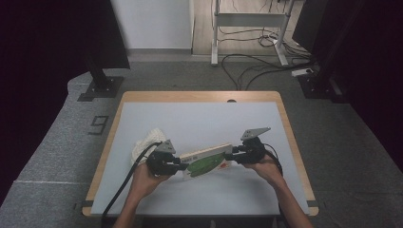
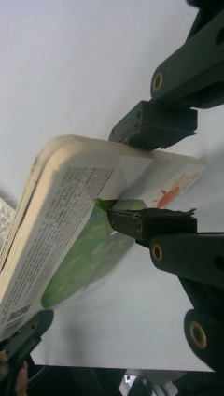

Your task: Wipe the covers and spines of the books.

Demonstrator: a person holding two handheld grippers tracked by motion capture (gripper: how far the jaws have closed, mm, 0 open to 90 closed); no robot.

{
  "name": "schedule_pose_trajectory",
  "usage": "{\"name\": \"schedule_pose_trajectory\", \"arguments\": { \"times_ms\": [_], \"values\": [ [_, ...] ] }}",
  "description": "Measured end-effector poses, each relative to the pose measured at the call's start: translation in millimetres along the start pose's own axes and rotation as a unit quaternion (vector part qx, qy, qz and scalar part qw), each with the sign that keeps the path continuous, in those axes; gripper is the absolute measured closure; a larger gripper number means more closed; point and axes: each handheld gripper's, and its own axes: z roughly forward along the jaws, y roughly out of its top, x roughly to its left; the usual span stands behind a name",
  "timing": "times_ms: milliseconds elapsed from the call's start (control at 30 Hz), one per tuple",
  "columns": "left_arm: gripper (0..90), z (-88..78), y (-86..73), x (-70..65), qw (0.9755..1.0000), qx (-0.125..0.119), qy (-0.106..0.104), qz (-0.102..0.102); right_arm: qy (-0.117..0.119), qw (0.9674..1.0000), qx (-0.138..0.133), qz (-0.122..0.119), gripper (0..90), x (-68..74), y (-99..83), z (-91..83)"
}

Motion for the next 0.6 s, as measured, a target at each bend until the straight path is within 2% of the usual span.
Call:
{"name": "schedule_pose_trajectory", "arguments": {
  "times_ms": [133,300,600],
  "values": [
    [69.8,-4.6,2.9,3.1,1.0000,-0.002,0.006,0.006,-0.005,1.0000,-0.005,-0.006,59.9,2.4,2.7,1.4],
    [68.5,-10.8,10.1,6.4,0.9996,-0.004,0.024,0.016,-0.011,0.9997,-0.017,-0.013,61.0,4.7,6.7,0.4],
    [64.6,-12.3,20.0,22.8,0.9988,-0.008,0.044,0.019,-0.031,0.9987,-0.033,-0.021,63.7,7.2,16.5,-1.4]
  ]
}}
